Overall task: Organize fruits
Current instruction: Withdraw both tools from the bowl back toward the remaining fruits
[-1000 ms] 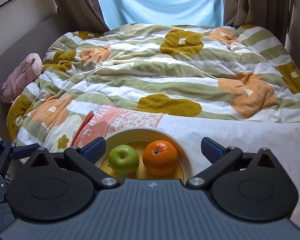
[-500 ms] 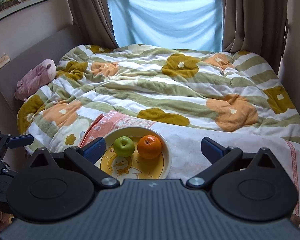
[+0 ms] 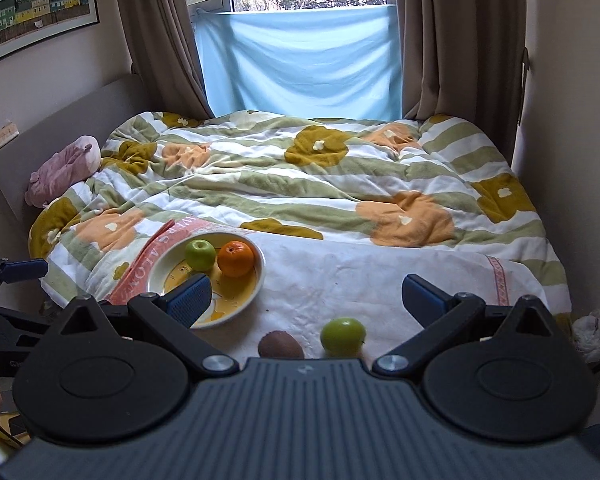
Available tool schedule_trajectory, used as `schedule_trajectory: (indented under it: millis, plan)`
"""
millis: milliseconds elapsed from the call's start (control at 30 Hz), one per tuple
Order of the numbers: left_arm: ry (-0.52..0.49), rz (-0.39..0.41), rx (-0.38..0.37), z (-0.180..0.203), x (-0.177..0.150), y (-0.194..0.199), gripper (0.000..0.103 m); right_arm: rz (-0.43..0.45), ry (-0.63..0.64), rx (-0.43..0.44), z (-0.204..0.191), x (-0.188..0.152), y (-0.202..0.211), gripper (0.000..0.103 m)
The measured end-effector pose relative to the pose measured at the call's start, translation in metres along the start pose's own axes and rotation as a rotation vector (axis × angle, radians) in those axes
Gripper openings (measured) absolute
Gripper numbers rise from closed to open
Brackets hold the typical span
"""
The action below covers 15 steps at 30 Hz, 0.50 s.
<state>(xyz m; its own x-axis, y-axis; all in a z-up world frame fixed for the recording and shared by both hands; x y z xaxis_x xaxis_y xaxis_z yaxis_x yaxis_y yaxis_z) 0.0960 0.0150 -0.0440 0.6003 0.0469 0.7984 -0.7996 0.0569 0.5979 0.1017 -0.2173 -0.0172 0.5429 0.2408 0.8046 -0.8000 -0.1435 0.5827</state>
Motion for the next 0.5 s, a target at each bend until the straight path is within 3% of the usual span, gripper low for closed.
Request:
schedule_trajectory:
  millis: [167, 500]
  plan:
    - [-0.048, -0.022, -0.07, 0.036, -0.027, -0.001, 0.101, -0.016, -0.024, -0.005, 0.025, -0.042, 0.011, 0.103]
    - [-0.191, -0.153, -0.301, 0.101, -0.087, -0.04, 0.097, -0.089, -0.15, -0.037, 0.051, -0.11, -0.011, 0.103]
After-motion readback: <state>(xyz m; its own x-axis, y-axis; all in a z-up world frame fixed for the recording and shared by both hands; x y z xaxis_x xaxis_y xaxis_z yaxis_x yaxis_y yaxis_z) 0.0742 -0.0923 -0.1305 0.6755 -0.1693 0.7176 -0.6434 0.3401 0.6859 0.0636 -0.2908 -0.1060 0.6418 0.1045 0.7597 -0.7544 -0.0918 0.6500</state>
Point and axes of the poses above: each gripper's, at about its wrist camera, not at the fingertips, and y roughly against the way its jaws point, z to its right, x to its top, the point moved 2 cm from there along -y, roughly the way its jaws point, and after that the axes turned 15 degrees about y, right-handed, at the moved point
